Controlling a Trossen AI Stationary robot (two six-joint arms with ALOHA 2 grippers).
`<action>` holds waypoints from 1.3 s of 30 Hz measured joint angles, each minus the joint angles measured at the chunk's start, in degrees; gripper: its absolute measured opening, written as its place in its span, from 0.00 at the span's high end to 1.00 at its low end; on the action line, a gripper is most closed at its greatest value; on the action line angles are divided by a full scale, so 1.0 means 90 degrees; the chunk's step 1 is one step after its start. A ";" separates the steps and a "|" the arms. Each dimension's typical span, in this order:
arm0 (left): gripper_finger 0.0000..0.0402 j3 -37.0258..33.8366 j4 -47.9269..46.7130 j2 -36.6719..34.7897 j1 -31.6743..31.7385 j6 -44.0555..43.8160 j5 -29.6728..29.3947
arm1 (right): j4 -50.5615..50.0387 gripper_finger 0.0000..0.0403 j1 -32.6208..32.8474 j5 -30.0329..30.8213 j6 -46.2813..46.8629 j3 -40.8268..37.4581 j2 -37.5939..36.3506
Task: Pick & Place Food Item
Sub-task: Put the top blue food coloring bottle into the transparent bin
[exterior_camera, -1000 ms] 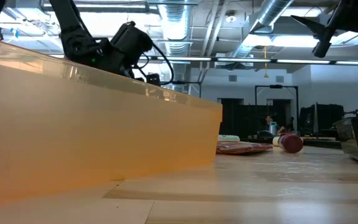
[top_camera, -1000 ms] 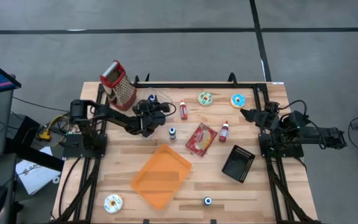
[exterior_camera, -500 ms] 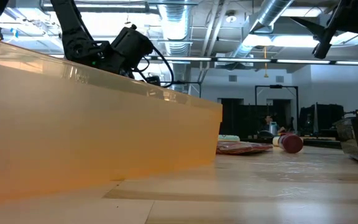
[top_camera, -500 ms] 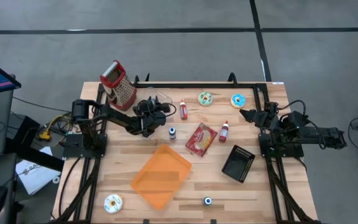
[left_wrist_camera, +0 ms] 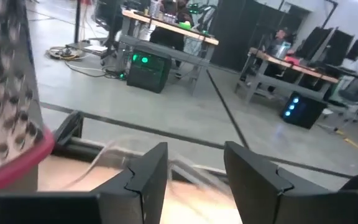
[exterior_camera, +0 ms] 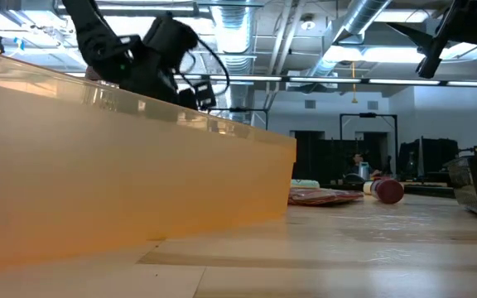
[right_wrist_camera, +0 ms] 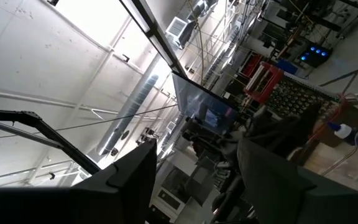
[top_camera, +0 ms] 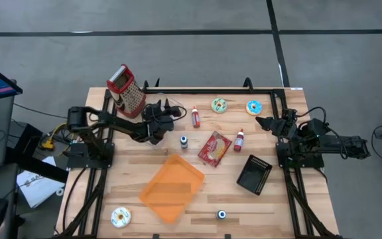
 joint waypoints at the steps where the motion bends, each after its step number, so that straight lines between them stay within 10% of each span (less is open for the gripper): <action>1: 0.62 0.0000 0.0004 -0.0171 -0.0029 0.0204 0.0164 | 0.0000 0.46 0.0000 0.0000 -0.0003 0.0000 0.0000; 6: 0.62 0.0000 -0.0072 -0.1165 -0.0363 0.1407 0.1897 | 0.0004 0.46 0.0000 -0.0013 -0.0047 0.0000 0.0000; 12: 0.62 0.0003 -0.0773 -0.2141 -0.0731 0.2934 0.7097 | 0.0022 0.46 0.0000 -0.0023 -0.0116 0.0000 -0.0001; 15: 0.62 0.0005 -0.1505 -0.2524 -0.1023 0.3359 0.8645 | 0.0024 0.46 0.0000 -0.0066 -0.0117 0.0000 0.0000; 24: 0.48 0.0428 -0.3817 -0.3179 -0.1506 0.4513 0.7543 | 0.0029 0.46 0.0000 -0.0148 -0.0146 0.0000 0.0000; 39: 0.29 0.2182 -0.5967 -0.1870 -0.1293 0.5598 0.8037 | 0.0070 0.46 0.0000 -0.0172 -0.0287 -0.0002 0.0000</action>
